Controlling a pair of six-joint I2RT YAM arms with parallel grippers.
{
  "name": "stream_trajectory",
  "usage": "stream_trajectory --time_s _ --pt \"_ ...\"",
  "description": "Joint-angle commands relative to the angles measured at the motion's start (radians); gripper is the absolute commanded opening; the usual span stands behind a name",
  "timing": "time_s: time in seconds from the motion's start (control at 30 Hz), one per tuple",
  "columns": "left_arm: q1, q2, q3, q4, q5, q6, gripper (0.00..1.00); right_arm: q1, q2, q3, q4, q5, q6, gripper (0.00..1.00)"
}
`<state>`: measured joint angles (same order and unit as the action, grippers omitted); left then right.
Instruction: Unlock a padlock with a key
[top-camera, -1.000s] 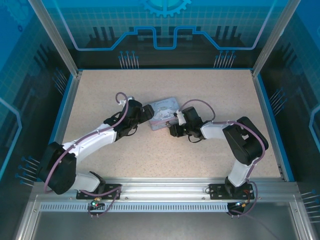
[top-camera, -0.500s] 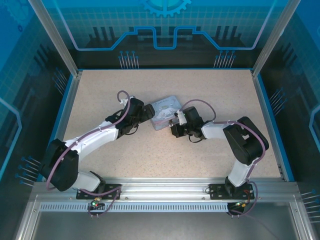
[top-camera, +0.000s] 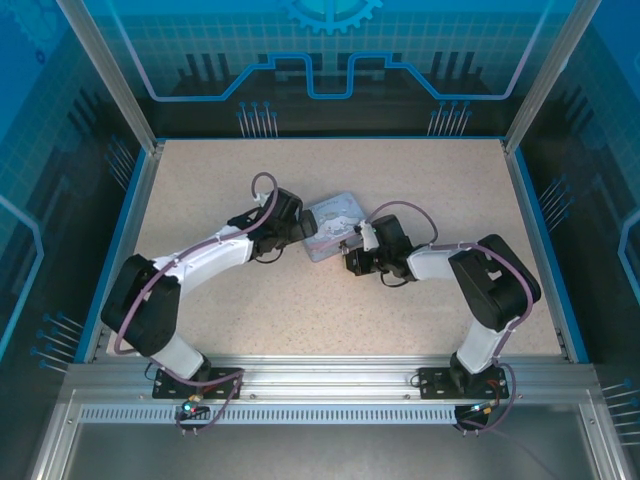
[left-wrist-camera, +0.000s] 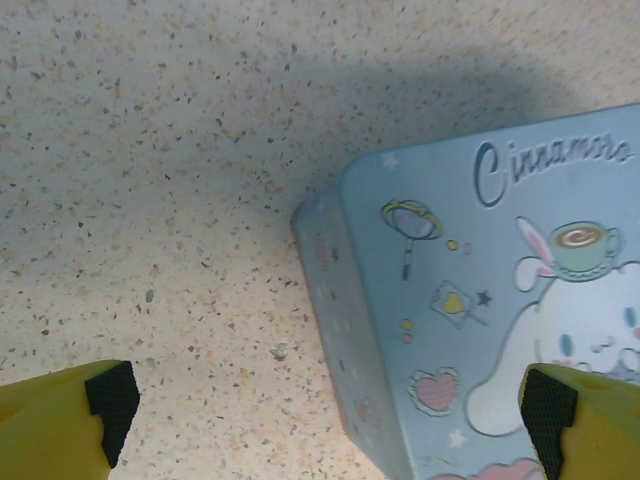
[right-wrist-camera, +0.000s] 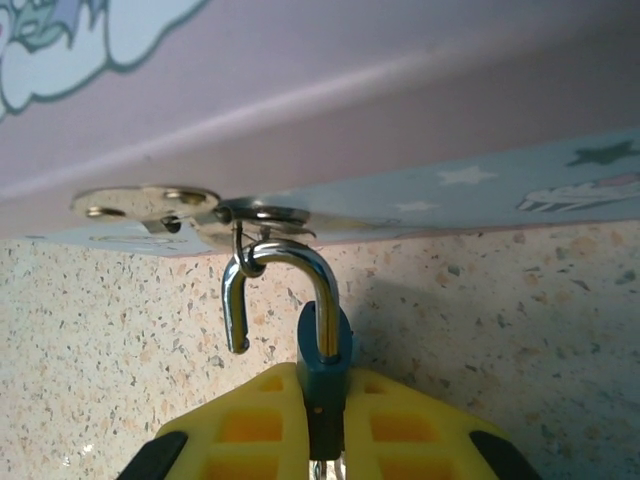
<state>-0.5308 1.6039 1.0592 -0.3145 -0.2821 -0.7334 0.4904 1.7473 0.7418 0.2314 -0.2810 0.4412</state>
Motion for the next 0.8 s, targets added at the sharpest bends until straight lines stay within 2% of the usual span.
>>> stream_trajectory --time_s 0.0,0.77 --pt "0.006 0.030 0.030 -0.044 0.005 0.027 0.99 -0.017 -0.006 -0.027 0.016 -0.027 0.039 0.11" --pt "-0.056 0.127 -0.009 -0.018 -0.007 -0.009 0.99 -0.045 0.024 -0.085 0.199 -0.094 0.336 0.08"
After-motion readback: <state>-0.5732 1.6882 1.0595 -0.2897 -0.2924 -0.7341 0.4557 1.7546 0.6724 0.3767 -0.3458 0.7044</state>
